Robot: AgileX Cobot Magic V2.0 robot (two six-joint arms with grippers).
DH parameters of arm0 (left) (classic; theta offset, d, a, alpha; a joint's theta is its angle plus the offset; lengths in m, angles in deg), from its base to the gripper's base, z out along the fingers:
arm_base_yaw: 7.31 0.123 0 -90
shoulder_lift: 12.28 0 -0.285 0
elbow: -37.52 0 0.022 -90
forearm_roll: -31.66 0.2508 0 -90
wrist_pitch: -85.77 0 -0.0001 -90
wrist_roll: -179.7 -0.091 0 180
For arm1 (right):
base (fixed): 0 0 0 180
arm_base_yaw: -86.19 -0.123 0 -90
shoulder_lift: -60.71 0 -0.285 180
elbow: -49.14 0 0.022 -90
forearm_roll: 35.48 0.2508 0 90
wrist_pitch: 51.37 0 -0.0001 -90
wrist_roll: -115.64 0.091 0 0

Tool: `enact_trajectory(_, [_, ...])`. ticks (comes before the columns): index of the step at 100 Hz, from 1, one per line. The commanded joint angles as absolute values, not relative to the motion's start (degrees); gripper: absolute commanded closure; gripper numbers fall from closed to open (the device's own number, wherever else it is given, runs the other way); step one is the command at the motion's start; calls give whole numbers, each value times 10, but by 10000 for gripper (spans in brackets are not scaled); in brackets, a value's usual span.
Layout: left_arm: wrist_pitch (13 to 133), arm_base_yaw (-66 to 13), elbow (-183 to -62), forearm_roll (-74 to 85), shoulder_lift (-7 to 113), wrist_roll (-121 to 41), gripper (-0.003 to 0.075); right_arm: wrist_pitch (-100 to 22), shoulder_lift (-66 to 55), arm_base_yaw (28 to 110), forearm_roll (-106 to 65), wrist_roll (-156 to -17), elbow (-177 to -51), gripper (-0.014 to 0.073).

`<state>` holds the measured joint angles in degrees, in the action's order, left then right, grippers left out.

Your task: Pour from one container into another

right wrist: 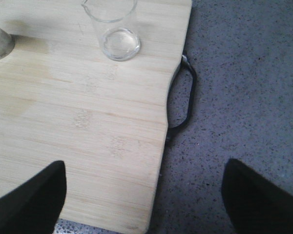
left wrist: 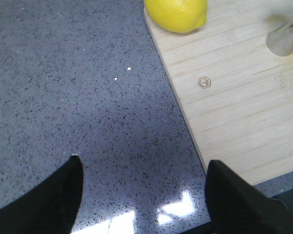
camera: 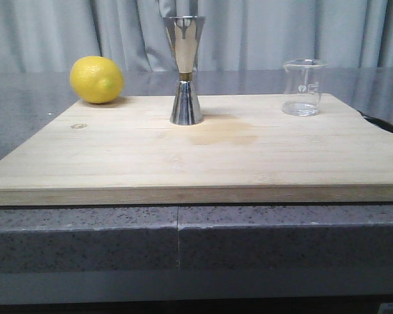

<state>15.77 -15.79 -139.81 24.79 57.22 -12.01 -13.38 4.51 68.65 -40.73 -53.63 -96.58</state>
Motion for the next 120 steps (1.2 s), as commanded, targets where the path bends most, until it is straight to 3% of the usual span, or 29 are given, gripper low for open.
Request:
enact_trajectory(1, [228, -157, -1364, 248, 514, -88, 246, -145, 64, 691, -416, -533, -990, 6])
enact_trajectory(25, [294, -157, -1203, 251, 383, -75, 250, 13, 97, 691, -442, -504, -1026, 6])
enact_trajectory(44, [294, -157, -1128, 247, 337, -75, 250, 20, 134, 691, -514, -477, -1029, 7])
enact_trajectory(69, [314, -157, -1118, 244, 341, -75, 250, 14, 165, 691, -530, -477, -1028, 13])
enact_trajectory(79, [343, -157, -1118, 227, 341, -75, 282, 8, 167, 691, -530, -477, -1026, 115])
enact_trajectory(98, [383, -157, -1118, 198, 341, -75, 466, 6, 167, 691, -530, -477, -1026, 422])
enact_trajectory(120, [389, -157, -1118, 194, 341, -75, 645, 6, 167, 691, -531, -478, -1026, 573])
